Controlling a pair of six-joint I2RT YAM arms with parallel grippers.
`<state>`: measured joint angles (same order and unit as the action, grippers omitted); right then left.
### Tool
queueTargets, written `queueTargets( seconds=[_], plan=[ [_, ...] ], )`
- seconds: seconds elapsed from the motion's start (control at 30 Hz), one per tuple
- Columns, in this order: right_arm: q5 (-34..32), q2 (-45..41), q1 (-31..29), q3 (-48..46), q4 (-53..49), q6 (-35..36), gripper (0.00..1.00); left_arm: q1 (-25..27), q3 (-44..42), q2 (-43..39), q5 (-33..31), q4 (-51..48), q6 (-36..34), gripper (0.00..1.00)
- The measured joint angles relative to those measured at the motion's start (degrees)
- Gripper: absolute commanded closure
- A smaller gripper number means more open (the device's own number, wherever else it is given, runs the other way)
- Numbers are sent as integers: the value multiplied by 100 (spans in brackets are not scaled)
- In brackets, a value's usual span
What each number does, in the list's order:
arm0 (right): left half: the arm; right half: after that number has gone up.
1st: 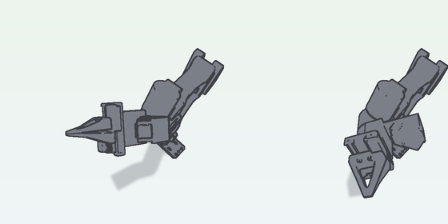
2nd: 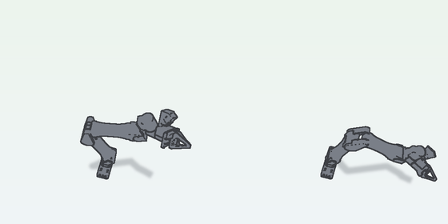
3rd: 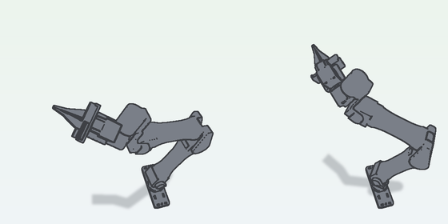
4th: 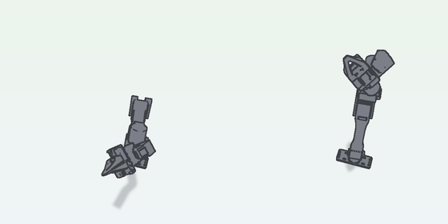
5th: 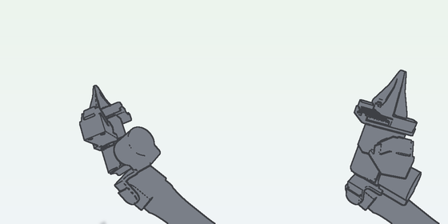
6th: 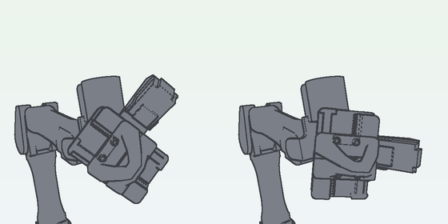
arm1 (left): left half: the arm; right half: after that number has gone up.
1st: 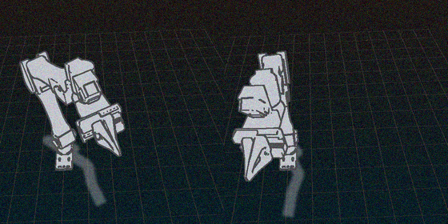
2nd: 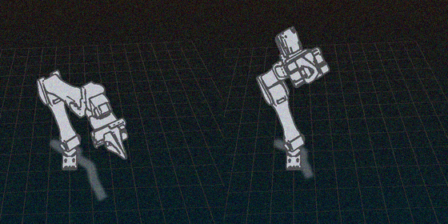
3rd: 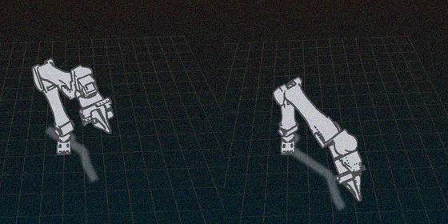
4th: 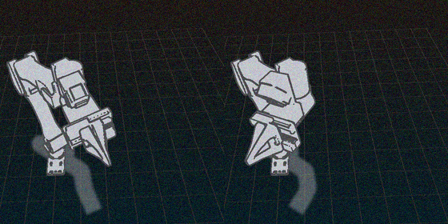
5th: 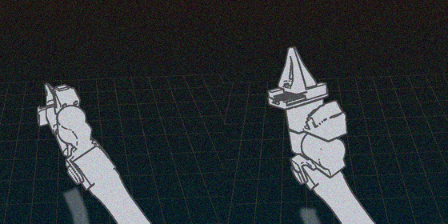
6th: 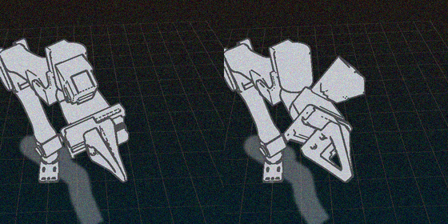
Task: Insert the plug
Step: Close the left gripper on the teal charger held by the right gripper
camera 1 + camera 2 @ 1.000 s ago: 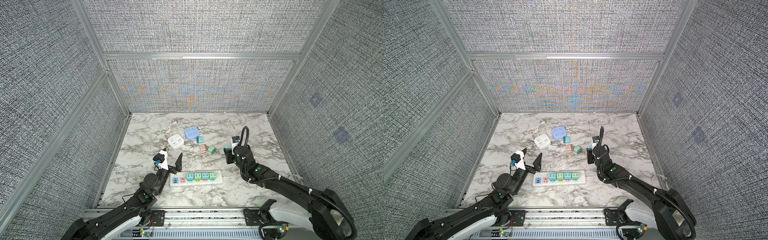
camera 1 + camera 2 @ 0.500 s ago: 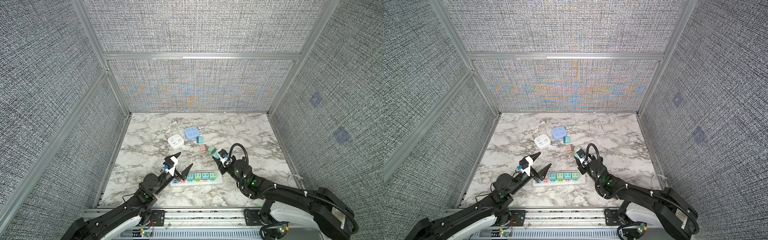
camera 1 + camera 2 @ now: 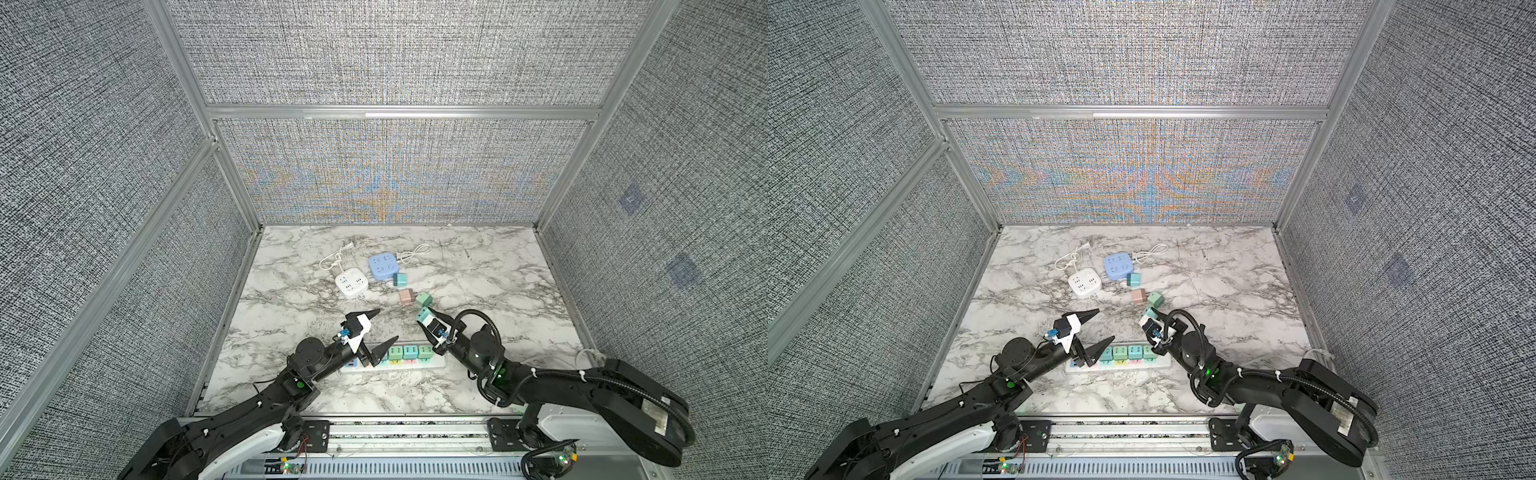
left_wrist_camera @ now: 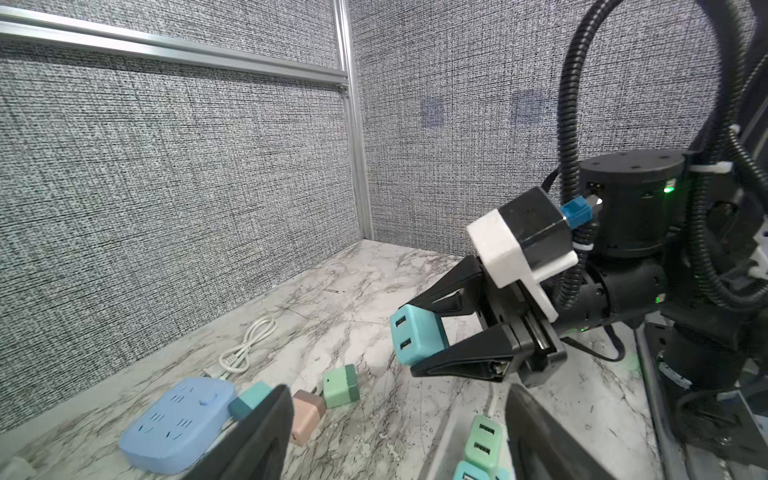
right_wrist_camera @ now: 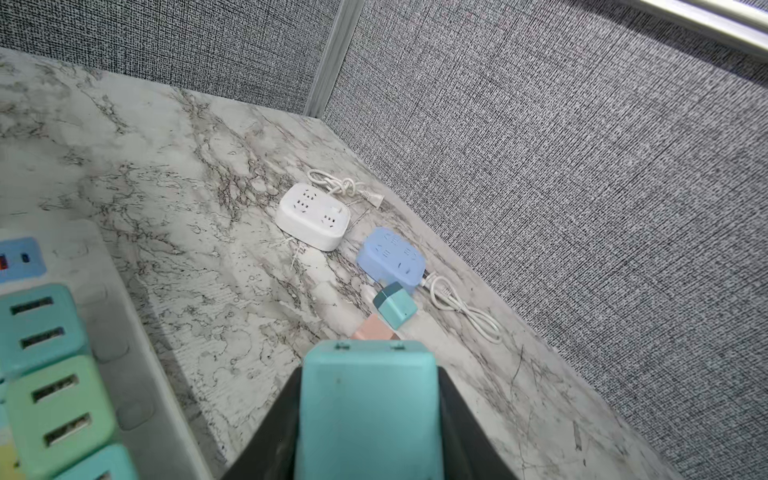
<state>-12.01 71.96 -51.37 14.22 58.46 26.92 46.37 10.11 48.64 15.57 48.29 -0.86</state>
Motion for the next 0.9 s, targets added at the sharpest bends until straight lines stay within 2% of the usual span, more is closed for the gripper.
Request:
queueTargets(
  seconds=[0.57,0.9],
  plan=[
    [24,361,-227,166,614,949,100,4,313,507,761,-2,2,22],
    [2,382,-533,262,772,1357,100,9,688,1137,1049,-216,52,24]
  ],
)
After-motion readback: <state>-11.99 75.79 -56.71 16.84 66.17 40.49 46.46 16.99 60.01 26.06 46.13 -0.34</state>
